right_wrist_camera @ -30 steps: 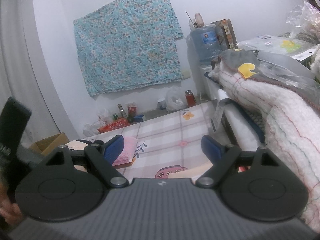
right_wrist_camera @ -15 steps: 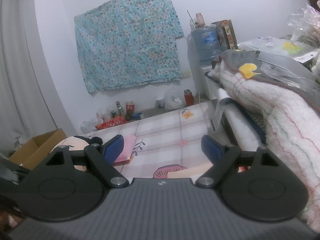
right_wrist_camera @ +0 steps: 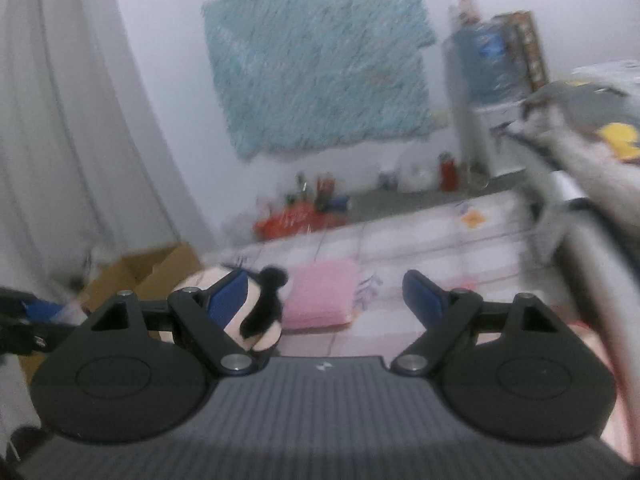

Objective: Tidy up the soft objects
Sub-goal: 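Close the right gripper on the pink bubble-wrap pad while the left holds the card, then lift the pink pad with the right gripper while the left holds the card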

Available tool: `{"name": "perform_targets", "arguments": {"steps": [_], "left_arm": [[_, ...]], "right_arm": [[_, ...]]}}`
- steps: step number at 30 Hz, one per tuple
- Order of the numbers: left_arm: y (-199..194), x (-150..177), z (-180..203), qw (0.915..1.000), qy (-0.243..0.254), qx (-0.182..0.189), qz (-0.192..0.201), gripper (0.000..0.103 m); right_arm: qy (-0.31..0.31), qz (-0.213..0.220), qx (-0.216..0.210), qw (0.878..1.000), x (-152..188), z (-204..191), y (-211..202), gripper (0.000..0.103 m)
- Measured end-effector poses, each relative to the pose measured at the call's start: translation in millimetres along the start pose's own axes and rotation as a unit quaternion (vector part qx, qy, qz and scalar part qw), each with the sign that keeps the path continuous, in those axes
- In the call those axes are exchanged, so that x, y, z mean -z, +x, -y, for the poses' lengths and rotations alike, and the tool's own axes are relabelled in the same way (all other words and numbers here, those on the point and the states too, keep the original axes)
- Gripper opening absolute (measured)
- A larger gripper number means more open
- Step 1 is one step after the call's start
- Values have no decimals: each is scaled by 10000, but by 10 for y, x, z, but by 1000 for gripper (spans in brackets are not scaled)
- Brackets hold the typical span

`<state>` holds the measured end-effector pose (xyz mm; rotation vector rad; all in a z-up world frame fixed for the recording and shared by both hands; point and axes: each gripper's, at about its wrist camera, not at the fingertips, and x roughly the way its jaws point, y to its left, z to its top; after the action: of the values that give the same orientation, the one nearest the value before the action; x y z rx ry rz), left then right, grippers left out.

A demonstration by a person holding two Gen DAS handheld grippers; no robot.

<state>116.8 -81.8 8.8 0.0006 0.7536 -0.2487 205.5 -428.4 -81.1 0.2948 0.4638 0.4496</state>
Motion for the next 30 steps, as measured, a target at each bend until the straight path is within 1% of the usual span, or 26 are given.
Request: {"name": "perform_targets", "arguments": {"steps": [6,9,11,13,16,20,24,26,27,28,30], "left_arm": [[118,36,-265,9997,-215,48,-68,64],[175,48,-383,9995,-289,15,-109,64],[203,60,-457,9993,-336,-12,-144,64],[246,67,-504,9990,-403,-32,-192,64],[290,76,-579,9986,-462,-28,-259,64],[322,92,-623,9982,-508,-17,-306,64],[333,106,-648,9980,-544,-30,-335,64],[333,109,-651,9979,-556,-34,-346,64],[333,110,-656,9978,-562,-30,-347,64],[328,111,-657,9978,-562,-21,-342,64],[311,106,-647,9979,-564,-7,-331,64]], "right_arm": [[-142,-829,119,9964,-217,-121,811,85],[-341,-1169,235,9923,-242,-181,1237,85],[-476,-1426,184,9885,-233,-219,1540,85],[-552,-1621,222,9850,-211,-251,1768,85],[-692,-1889,96,9795,-175,-294,2071,85],[-606,-2077,-188,9761,-219,-339,2339,86],[-432,-2232,-262,9735,-241,-331,2529,88],[-144,-2368,-229,9712,-220,-254,2624,84],[-99,-2330,-221,9722,-215,-233,2623,80],[-196,-2333,-123,9721,-213,-241,2618,75],[-163,-2336,-3,9722,-197,-217,2582,73]]}}
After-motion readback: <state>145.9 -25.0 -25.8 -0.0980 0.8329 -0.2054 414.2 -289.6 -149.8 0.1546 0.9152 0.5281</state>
